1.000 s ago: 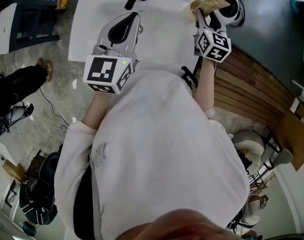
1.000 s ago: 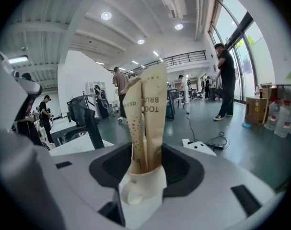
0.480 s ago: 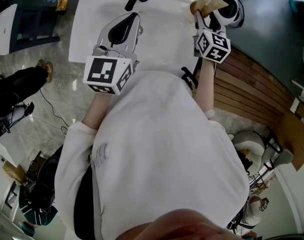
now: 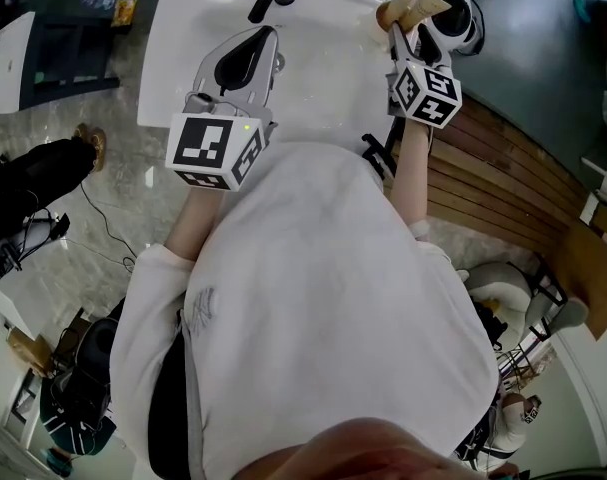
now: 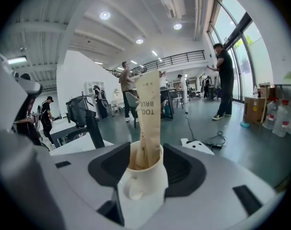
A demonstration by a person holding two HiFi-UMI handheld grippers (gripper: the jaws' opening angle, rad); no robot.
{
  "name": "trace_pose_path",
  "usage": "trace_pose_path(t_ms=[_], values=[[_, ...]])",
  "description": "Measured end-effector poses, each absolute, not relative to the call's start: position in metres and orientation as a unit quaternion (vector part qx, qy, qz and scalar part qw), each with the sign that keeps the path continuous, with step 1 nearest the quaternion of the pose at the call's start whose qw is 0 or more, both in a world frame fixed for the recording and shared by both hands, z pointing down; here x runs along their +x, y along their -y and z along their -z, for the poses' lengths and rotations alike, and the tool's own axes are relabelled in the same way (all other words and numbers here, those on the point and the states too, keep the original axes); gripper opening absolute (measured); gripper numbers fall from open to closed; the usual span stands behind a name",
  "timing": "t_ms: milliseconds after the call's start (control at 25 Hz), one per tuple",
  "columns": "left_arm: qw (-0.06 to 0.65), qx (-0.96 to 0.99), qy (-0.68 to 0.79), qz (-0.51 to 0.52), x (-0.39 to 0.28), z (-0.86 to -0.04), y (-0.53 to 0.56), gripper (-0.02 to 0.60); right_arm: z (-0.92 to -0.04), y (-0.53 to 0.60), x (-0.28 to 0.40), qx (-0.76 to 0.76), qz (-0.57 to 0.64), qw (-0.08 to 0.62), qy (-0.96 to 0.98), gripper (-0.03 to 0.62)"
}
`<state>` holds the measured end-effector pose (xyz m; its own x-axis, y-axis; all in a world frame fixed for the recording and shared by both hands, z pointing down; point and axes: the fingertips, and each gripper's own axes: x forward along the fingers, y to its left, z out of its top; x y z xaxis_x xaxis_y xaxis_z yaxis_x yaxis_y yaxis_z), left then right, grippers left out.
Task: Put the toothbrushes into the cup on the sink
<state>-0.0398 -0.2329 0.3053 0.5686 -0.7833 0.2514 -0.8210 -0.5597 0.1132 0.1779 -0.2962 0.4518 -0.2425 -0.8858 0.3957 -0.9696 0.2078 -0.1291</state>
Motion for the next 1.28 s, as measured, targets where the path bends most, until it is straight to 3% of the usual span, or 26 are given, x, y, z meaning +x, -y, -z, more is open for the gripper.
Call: trace_pose_path(t_ms=[560, 1280], values=[[0.103, 0.882, 0.454, -0.075, -0.046, -0.297, 0.225, -0.015, -0.432, 0.29, 0.175, 0.615, -0.159, 0.12, 0.763, 0.181], [0.1, 0.893, 0.434, -0.065, -0.041, -0.291, 0.222, -0.015, -0.375, 0.28, 0.173, 0.636, -0.108, 0.085, 0.759, 0.034]])
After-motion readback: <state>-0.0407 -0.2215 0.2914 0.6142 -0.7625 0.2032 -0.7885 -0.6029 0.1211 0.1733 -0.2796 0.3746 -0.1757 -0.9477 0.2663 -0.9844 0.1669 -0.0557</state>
